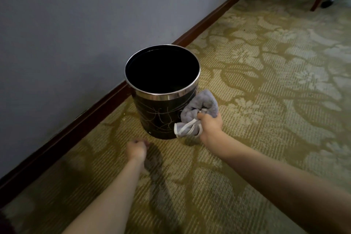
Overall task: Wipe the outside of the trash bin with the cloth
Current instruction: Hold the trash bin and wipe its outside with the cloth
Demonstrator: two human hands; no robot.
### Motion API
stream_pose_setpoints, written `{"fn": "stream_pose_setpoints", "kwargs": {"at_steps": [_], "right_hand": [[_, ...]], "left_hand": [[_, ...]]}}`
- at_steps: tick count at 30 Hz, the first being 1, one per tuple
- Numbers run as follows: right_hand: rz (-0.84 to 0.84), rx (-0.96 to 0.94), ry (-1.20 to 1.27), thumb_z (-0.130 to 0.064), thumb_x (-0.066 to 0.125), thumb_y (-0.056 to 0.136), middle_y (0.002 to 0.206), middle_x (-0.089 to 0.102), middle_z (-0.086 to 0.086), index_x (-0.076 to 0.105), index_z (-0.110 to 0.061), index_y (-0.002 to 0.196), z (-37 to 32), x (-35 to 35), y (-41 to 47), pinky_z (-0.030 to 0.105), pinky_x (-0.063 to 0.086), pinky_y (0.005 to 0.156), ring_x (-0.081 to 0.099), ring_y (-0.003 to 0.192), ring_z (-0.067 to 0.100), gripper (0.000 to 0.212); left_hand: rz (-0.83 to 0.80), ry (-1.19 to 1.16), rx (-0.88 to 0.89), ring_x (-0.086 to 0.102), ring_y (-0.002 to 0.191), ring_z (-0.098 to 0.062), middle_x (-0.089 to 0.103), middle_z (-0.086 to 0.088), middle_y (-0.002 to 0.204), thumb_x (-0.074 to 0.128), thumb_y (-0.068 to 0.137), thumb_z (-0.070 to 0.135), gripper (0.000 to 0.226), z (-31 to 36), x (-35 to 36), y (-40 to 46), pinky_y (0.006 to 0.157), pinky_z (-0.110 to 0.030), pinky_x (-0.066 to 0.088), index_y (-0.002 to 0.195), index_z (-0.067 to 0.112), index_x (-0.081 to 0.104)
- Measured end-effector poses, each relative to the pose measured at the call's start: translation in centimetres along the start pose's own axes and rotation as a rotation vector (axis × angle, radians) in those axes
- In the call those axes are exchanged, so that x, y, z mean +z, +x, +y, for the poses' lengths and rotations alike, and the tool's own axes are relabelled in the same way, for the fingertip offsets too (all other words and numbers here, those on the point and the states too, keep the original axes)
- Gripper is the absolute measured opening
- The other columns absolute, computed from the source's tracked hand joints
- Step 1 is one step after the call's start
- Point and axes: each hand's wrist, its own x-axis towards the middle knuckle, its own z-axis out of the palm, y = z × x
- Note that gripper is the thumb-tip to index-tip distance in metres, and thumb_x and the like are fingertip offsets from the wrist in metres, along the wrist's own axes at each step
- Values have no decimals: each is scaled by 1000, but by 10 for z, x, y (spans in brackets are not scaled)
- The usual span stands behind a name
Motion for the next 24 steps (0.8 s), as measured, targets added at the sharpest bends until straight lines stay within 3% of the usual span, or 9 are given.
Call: {"fn": "stream_pose_setpoints", "kwargs": {"at_steps": [3, 8, 11, 15, 18, 22, 24], "right_hand": [[-90, -31, 56, 7, 60, 87, 111, 64, 13, 53, -11, 131, -13, 0, -22, 31, 54, 64, 66, 101, 34, 48], [-197, 67, 184, 7, 59, 90, 121, 63, 15, 48, -17, 137, -16, 3, -36, 34, 57, 59, 67, 85, 27, 54], [-142, 46, 178, 8, 58, 90, 124, 61, 16, 43, -16, 142, -7, 7, -32, 30, 55, 52, 65, 82, 25, 60], [-36, 47, 55, 6, 61, 88, 125, 59, 15, 42, -15, 144, 12, 8, -18, 38, 54, 72, 61, 92, 30, 62], [15, 62, -31, 5, 62, 87, 116, 57, 13, 42, -15, 141, 27, 8, -8, 38, 50, 77, 59, 93, 31, 61], [73, 71, -142, 7, 63, 84, 131, 56, 20, 44, -13, 140, 43, 11, 1, 42, 51, 85, 59, 115, 39, 62], [82, 80, -206, 6, 63, 84, 135, 55, 20, 41, -13, 144, 47, 11, 5, 48, 51, 95, 57, 120, 40, 67]], "left_hand": [[13, -2, 32, 56, 68, -25, 62, -9, 70, 44, 90, 1, 28, 7, -3, 1, 68, -32, 43, 70, 10, 61], [-11, -14, 77, 56, 69, -25, 61, -13, 75, 49, 89, 0, 20, 14, -9, 7, 66, -31, 45, 76, 6, 62], [-6, -19, 88, 57, 75, -25, 60, -9, 73, 46, 91, -2, 29, 12, -12, 9, 76, -36, 47, 69, 12, 59], [0, 38, 106, 58, 75, -24, 63, -6, 73, 48, 91, 2, 28, 1, -18, 6, 71, -31, 44, 69, 16, 59], [-11, 43, 117, 60, 76, -22, 65, -5, 78, 51, 92, 6, 22, -2, -18, 4, 68, -28, 43, 77, 16, 62], [-33, 20, 145, 58, 73, -20, 64, -5, 76, 50, 93, 7, 19, 1, -9, -5, 78, -32, 46, 79, 16, 61], [-39, 25, 169, 58, 73, -20, 64, -4, 78, 50, 92, 6, 17, -1, -6, -10, 75, -30, 44, 82, 14, 62]]}}
